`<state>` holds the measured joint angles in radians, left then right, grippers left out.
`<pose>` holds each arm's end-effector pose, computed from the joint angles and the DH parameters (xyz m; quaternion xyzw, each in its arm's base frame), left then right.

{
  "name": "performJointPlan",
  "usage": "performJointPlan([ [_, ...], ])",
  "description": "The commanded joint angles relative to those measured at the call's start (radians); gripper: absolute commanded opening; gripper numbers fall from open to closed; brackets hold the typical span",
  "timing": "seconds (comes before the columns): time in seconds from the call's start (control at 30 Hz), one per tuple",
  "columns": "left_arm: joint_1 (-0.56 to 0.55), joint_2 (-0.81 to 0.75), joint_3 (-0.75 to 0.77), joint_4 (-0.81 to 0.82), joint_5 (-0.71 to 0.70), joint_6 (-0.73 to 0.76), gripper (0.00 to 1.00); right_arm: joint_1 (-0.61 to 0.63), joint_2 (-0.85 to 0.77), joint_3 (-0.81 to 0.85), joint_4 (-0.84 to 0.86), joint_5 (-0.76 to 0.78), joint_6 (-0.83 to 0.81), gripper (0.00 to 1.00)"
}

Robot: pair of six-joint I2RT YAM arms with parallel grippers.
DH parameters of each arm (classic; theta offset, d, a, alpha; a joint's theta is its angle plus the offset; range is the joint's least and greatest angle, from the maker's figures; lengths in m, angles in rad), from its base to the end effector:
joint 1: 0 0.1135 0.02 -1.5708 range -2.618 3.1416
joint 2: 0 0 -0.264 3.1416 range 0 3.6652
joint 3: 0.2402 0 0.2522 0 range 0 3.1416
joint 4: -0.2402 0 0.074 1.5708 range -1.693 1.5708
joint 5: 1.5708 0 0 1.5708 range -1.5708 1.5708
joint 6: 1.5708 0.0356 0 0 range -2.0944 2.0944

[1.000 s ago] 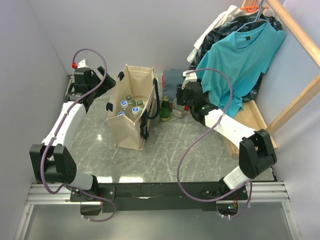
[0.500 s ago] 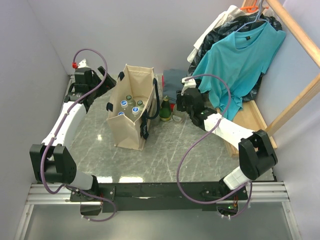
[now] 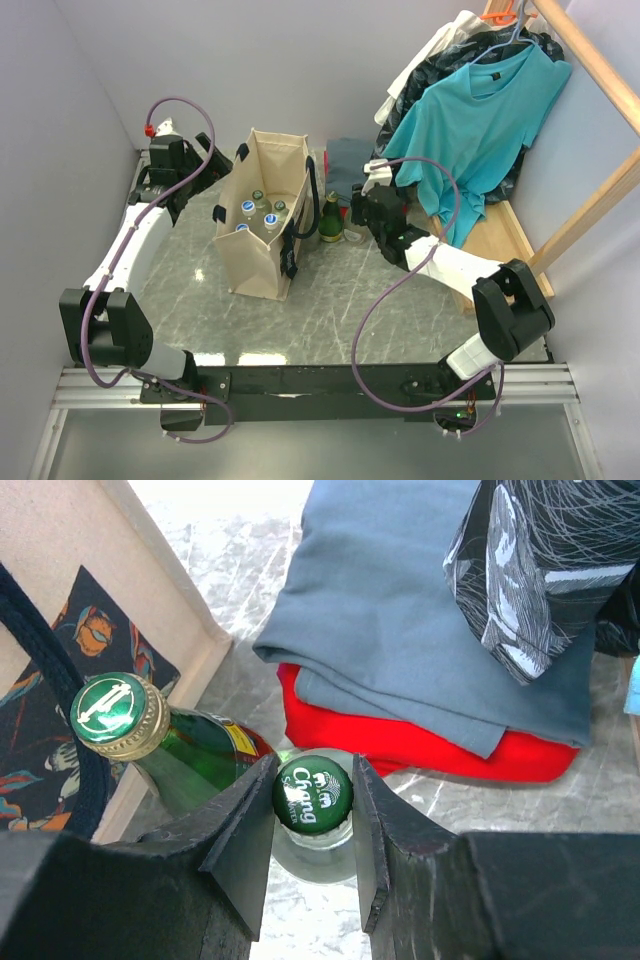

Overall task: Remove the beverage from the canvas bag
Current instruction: Place the drink at the center of the board.

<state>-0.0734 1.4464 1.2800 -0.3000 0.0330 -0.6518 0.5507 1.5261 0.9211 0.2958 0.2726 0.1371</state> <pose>0.3356 -0.0259 0.3448 -0.2345 0.8184 -0.1992 0.4854 0.3007 0.1734 0.2543 -0.0858 0.7995 0.0937 0.5871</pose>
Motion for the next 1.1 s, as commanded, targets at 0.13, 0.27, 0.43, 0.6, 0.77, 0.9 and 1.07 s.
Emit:
performJointPlan([
  [0.13,-0.009,0.000,-0.002,0.024,0.013,-0.009,0.96,0.015,-0.040,0.024,0.115,0.063,0.013,0.00],
  [0.27,-0.009,0.003,-0.002,0.024,0.015,-0.011,0.96,0.014,-0.043,0.022,0.103,0.062,0.033,0.00],
  [0.43,-0.011,0.005,-0.005,0.029,0.027,-0.011,0.96,0.015,-0.040,0.045,0.048,0.085,0.061,0.10],
  [0.6,-0.014,0.000,-0.007,0.029,0.022,-0.011,0.96,0.018,-0.034,0.058,0.036,0.073,0.062,0.25],
  [0.77,-0.016,-0.003,-0.005,0.025,0.015,-0.008,0.96,0.017,-0.030,0.065,0.026,0.077,0.070,0.40],
  [0.9,-0.016,-0.006,-0.005,0.025,0.016,-0.008,0.96,0.017,-0.034,0.065,0.029,0.082,0.067,0.45],
  [1.07,-0.017,-0.006,-0.004,0.025,0.018,-0.008,0.96,0.017,-0.038,0.074,0.019,0.086,0.062,0.53],
])
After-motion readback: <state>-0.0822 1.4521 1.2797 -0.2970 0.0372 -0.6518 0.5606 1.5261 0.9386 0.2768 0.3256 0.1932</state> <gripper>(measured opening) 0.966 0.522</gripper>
